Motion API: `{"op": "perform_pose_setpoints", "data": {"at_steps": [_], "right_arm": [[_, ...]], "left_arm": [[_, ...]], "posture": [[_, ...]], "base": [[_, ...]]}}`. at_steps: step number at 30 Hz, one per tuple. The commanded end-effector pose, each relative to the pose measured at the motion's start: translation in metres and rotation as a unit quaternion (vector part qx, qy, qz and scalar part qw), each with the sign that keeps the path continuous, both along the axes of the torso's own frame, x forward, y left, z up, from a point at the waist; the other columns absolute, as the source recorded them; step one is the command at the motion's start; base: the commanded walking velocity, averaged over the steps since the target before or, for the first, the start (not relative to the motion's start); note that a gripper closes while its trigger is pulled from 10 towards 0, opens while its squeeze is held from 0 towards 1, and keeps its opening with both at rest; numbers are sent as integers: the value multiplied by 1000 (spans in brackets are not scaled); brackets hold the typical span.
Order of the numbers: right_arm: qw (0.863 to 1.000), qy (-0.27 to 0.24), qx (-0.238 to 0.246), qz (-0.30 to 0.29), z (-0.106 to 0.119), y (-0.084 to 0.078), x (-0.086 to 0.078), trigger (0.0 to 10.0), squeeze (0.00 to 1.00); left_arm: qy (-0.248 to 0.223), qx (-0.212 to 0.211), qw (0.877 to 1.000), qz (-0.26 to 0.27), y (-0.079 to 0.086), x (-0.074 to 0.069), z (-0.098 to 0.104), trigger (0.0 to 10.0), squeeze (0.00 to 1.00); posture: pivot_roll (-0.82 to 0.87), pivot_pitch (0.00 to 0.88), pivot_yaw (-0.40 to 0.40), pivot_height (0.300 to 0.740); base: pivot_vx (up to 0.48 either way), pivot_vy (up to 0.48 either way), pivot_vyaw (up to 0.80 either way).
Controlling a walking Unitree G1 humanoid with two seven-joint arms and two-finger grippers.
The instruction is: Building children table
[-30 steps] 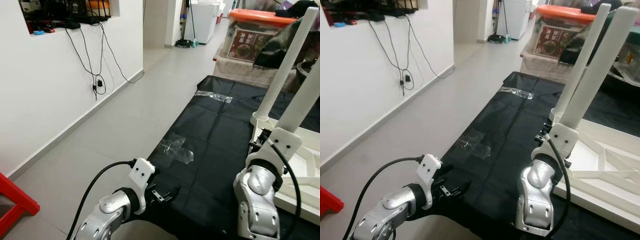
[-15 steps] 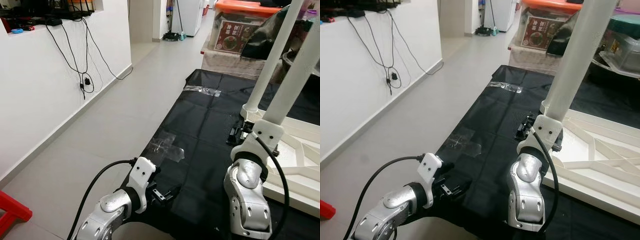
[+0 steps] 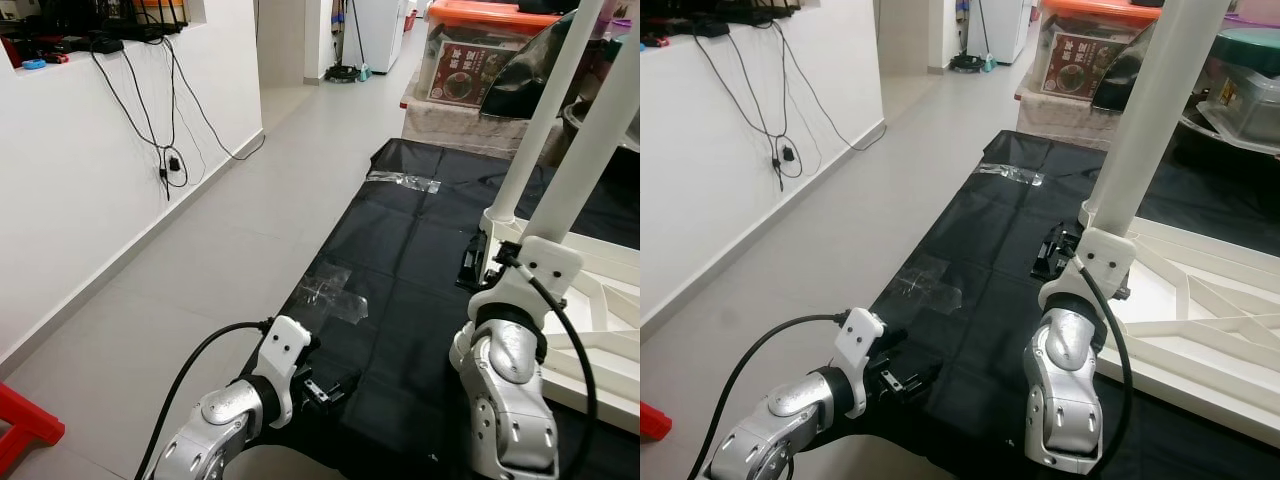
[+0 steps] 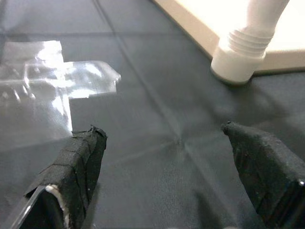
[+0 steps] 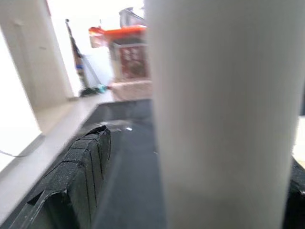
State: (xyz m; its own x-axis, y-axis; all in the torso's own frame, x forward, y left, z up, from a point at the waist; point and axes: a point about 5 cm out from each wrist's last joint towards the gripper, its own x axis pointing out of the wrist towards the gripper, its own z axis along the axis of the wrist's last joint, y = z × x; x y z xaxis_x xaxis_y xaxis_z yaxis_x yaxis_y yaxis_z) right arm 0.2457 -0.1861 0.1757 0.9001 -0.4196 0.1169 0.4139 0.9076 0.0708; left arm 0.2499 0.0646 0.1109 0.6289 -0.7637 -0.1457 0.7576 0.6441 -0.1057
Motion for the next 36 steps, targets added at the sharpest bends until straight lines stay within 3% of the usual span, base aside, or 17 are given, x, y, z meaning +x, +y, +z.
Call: {"op": "perform_pose_setpoints", "data": {"at_steps": [1, 17, 19, 25, 28, 36], "right_arm": [[995, 94, 24, 39, -41, 12, -19, 10000, 0], [990, 121, 23, 67, -51, 14, -41, 10000, 0], [990, 123, 15, 71, -53, 12, -52, 10000, 0], [989, 120, -3, 83, -53, 11, -59, 10000, 0], [987, 129, -21, 89, -59, -1, -65, 10000, 0], [983, 145, -27, 109, -67, -17, -66, 10000, 0]], "left_arm": [[-2, 10, 1000, 5, 3, 3, -3, 10000, 0], [-3, 12, 1000, 8, 2, 6, -6, 10000, 0], [-4, 11, 1000, 9, 2, 7, -6, 10000, 0], [-10, 11, 1000, 15, 4, 7, -5, 10000, 0], [-10, 16, 1000, 20, 9, 2, -8, 10000, 0], [-9, 19, 999, 24, 8, 7, -11, 10000, 0]], "posture": [[135, 0, -34, 740], [123, 0, -35, 740], [117, 0, -32, 740], [113, 0, -28, 740], [113, 0, -29, 740], [111, 0, -28, 740]], "base": [[0, 0, 0], [0, 0, 0], [0, 0, 0], [0, 0, 0], [0, 0, -775], [0, 0, -777]]}}
